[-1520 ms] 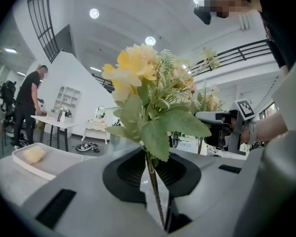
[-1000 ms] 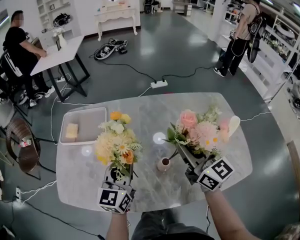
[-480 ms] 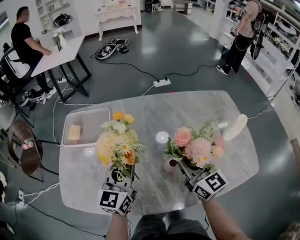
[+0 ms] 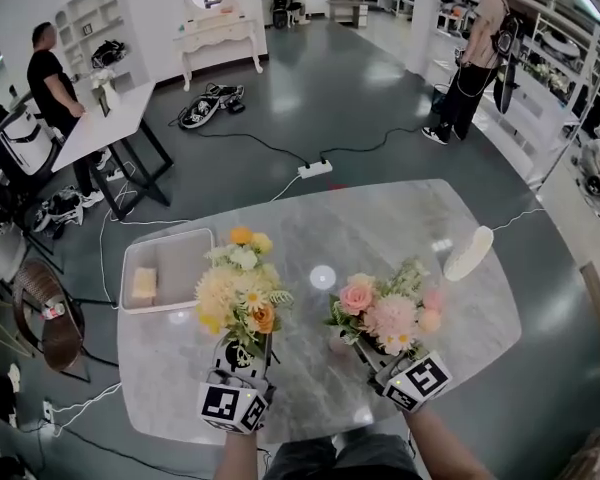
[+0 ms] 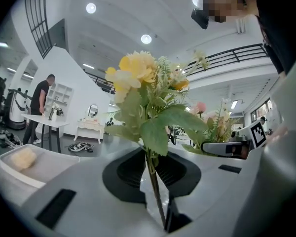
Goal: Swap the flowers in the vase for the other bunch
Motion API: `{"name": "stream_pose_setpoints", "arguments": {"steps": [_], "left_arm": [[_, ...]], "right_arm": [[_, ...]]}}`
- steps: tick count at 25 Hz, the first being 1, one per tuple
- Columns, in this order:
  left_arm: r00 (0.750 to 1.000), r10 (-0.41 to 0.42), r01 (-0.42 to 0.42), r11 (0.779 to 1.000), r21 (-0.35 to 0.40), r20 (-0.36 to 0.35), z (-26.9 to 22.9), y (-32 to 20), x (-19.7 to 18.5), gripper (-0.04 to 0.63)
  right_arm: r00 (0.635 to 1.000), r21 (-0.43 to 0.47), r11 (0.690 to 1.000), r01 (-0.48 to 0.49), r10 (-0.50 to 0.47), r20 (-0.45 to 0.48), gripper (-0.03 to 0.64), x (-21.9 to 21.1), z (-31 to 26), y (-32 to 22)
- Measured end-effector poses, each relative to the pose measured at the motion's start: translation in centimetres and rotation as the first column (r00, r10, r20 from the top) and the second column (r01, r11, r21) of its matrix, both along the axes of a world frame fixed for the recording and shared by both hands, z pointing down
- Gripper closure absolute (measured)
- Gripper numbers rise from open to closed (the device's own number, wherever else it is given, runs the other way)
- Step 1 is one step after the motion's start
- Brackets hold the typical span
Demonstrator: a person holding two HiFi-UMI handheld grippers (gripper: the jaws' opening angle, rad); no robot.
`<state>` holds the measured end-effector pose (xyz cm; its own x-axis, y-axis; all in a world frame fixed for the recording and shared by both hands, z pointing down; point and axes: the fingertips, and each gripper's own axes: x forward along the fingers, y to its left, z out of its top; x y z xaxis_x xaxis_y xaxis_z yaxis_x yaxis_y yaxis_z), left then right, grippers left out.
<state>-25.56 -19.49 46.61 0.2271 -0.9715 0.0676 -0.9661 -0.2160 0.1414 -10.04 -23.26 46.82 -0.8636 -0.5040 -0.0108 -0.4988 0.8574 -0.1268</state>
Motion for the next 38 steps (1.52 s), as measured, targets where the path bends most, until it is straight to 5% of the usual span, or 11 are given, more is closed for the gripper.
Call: {"name": "stream_pose_setpoints", "arguments": {"steps": [12,30,38], "left_arm": [[0.998,0.055,-0.056,0.998,-0.010,-0.025,0.4,-1.4,1.4,0.535],[0.996,0.089,-0.089,0.996,-0.008,-0.026,0.7,-1.4,1.2,0.535],[0.994,0.107,-0.107,0.994,-0.015,-0.012,0.5,-1.2,2.4,0.537]], "right_arm": [[1.000,0.004,1.000,-0.018,0.018,-0.010,0.506,-0.1,-0.7,0.0],[0.990,0.044,0.996,-0.084,0.088,-0.114,0.363,0.4,0.3,0.9],[0.991,0.003,0.994,-0.113,0.112,-0.076,0.339,1.9,0.7,1.2]]}}
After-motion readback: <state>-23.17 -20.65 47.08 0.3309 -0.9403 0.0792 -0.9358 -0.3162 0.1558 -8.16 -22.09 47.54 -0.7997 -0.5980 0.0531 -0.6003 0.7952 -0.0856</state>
